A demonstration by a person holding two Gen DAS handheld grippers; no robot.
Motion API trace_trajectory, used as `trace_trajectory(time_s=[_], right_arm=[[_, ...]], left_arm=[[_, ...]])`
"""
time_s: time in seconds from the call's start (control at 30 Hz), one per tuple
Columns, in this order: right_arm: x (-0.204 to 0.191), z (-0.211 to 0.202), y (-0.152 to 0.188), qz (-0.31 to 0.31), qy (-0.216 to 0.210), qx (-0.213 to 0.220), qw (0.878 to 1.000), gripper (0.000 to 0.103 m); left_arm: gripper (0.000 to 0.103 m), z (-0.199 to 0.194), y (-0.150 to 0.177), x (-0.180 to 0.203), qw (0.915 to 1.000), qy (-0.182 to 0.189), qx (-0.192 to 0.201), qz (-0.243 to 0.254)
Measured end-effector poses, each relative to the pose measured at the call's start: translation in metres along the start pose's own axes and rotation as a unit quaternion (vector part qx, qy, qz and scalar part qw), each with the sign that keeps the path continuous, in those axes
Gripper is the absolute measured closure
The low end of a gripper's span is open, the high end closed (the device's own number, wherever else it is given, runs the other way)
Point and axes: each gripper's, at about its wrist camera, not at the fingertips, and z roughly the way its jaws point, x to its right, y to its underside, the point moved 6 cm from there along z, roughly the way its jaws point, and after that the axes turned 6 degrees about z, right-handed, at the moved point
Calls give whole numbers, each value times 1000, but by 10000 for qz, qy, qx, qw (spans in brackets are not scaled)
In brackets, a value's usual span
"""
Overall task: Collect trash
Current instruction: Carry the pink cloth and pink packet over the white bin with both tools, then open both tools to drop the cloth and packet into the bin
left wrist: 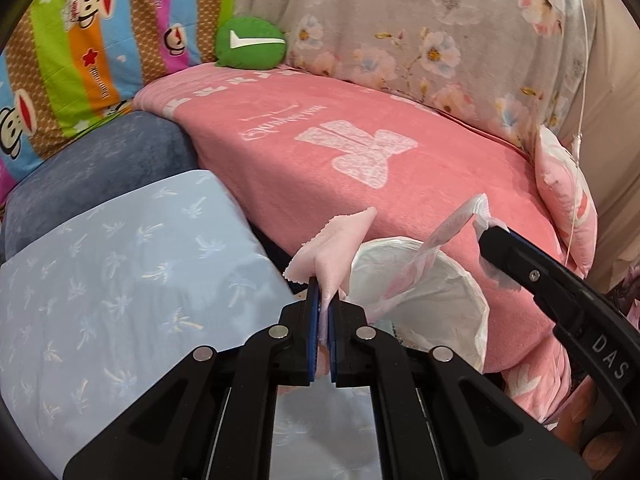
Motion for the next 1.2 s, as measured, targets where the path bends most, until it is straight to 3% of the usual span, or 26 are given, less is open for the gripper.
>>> trace_trajectory(time_s=[0.4,0.87,1.1,1.2], right_arm=[[52,-11,-5,311,259,87,9991,90],[71,-11,-5,426,299,80,9986,90],[75,-10,-4,436,307,50,9986,90],[76,-8,-3,430,306,33,9986,90]], left_arm=[[98,21,0,46,9989,324,-236,258],[95,34,1,59,9987,226,-361,293],[61,36,2,59,9991,63,-331,262],[58,34,0,58,9993,14,-268,256]])
